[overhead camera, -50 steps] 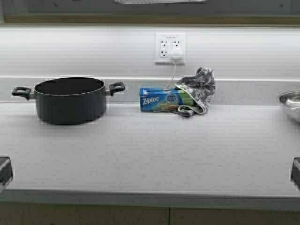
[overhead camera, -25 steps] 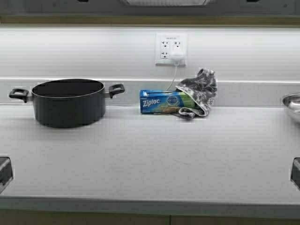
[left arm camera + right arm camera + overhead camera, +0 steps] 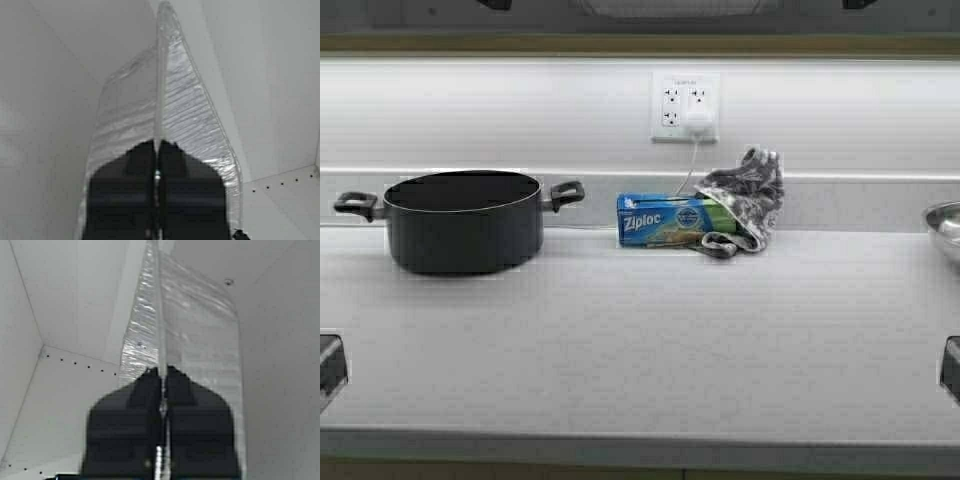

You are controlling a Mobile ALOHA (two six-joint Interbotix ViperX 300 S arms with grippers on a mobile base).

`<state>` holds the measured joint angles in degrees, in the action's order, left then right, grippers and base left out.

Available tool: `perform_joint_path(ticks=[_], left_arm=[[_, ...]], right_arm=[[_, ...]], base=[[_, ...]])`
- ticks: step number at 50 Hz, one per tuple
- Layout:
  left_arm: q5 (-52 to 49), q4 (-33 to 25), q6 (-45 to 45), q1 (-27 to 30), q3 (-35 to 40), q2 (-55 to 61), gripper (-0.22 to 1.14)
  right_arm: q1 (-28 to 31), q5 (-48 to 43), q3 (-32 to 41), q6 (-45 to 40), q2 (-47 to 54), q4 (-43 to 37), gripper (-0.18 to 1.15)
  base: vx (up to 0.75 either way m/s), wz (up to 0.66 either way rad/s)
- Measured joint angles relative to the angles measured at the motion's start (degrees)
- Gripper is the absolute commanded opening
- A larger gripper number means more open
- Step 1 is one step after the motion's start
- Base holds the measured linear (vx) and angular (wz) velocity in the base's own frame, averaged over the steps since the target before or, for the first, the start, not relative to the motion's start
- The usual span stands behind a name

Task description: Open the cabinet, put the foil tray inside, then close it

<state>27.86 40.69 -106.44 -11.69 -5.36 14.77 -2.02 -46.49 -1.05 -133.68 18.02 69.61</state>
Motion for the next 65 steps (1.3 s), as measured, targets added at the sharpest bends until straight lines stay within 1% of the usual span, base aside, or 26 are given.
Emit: perform_joint_path(ticks=[2,3,4,6,7,12,28,30,32,33,35,36,37,38,41,42,43,44,46,47,48,51,53,58,62,65], left_arm=[[0.09,-0.26,0.26,0.00,0.00,0.00,0.76],[-0.35,-0.53,0.44,0.09,0.00,0.00,0.84],[-0.53,-0.88,0.44,0.18,-0.09,0.00,0.90],[-0.62,-1.49,0.53,0.70,-0.18,0.00,1.02],[-0.62,-1.85,0.53,0.97,-0.18,0.00,1.04],[-0.70,-2.81,0.62,1.93,-0.53,0.00,1.02],[-0.62,-3.08,2.37,3.43,-1.85,-1.76,1.01],[-0.44,-3.08,3.08,3.69,-2.55,-2.11,0.98],[-0.18,-3.08,3.87,3.96,-3.43,-2.64,0.92],[-0.09,-3.08,4.57,4.13,-3.87,-2.99,0.88],[0.00,-3.08,6.42,4.39,-4.75,-3.87,0.75],[0.00,-2.99,7.47,4.57,-5.10,-4.39,0.66],[0.00,-3.08,8.70,4.66,-5.54,-5.01,0.56],[0.00,-2.99,10.11,4.75,-5.89,-5.63,0.46],[-0.18,-3.08,14.59,4.83,-7.03,-7.47,0.08],[-0.26,-2.99,16.52,4.75,-7.47,-8.17,0.00],[-0.53,-3.08,18.46,4.57,-7.82,-8.79,-0.09],[-0.79,-2.99,20.48,4.39,-8.26,-9.49,-0.14],[-1.49,-3.08,24.61,3.87,-8.79,-10.81,-0.13],[-2.11,-3.08,27.25,3.34,-8.96,-11.34,-0.09],[-3.08,-3.08,30.06,2.64,-9.14,-11.87,-0.02],[-7.65,-3.16,38.76,0.62,-9.23,-13.18,0.10],[-11.25,-3.25,43.77,-0.97,-9.14,-14.06,0.10],[-20.13,-4.83,54.76,-5.36,-9.14,-15.56,0.05],[-22.41,-7.21,58.27,-6.86,-9.76,-16.35,0.05],[-22.94,-9.14,59.33,-7.38,-11.25,-17.23,0.05]], right_arm=[[0.00,0.00,0.00,0.00,0.00,-0.35,0.94],[0.00,0.26,0.00,0.00,0.00,-0.53,0.98],[-0.09,0.44,0.00,-0.09,0.00,-0.88,1.00],[-0.70,0.97,-0.09,-0.09,0.00,-1.41,1.01],[-1.14,1.41,-0.18,-0.09,0.00,-1.58,1.01],[-2.29,3.08,-1.32,0.18,-0.09,-1.85,1.00],[-2.37,3.34,-1.49,0.44,-0.62,-1.49,0.98],[-2.46,3.16,-1.49,0.62,-0.62,-1.23,0.96],[-2.64,2.55,-1.49,1.05,-0.70,-0.79,0.91],[-2.64,2.20,-1.49,1.32,-0.70,-0.44,0.86],[-2.72,1.67,-1.58,2.29,-0.88,0.26,0.73],[-2.72,1.58,-1.58,2.99,-1.14,0.62,0.65],[-2.72,1.67,-1.67,3.78,-1.41,0.88,0.51],[-2.72,1.76,-1.76,4.83,-1.85,1.32,0.41],[-2.37,3.25,-2.99,9.32,-3.69,2.11,0.09],[-2.20,4.04,-3.60,11.34,-4.48,2.20,0.00],[-1.93,4.83,-4.31,13.54,-5.27,2.29,-0.05],[-1.67,5.63,-4.92,15.56,-6.15,2.29,-0.07],[-0.97,7.91,-6.33,19.69,-7.82,2.37,-0.04],[-0.26,9.49,-7.03,21.88,-8.79,2.37,0.00],[0.26,10.90,-7.73,23.82,-9.76,2.37,0.04],[2.81,18.46,-10.11,30.67,-12.74,2.29,0.13],[5.19,24.43,-11.78,35.42,-14.94,2.37,0.13],[10.99,37.27,-14.68,44.82,-18.98,2.20,0.07],[14.59,43.77,-16.35,50.71,-21.01,1.32,0.07],[15.82,45.70,-17.31,52.65,-21.97,-0.09,0.07]], base=[[0.01,-0.01],[0.01,-0.01],[0.01,-0.02],[0.01,-0.01],[0.01,-0.01],[0.01,-0.01],[0.00,-0.01],[0.00,0.00],[0.00,0.00],[0.00,0.00],[0.00,0.00],[0.00,0.00],[0.00,0.00],[0.00,0.00],[0.00,0.00],[0.00,0.00],[0.00,0.00],[0.00,0.00],[0.00,0.00],[0.00,0.00],[0.00,0.00],[0.00,0.00],[0.00,0.00],[0.00,0.00],[-0.01,0.00],[-0.02,-0.01]])
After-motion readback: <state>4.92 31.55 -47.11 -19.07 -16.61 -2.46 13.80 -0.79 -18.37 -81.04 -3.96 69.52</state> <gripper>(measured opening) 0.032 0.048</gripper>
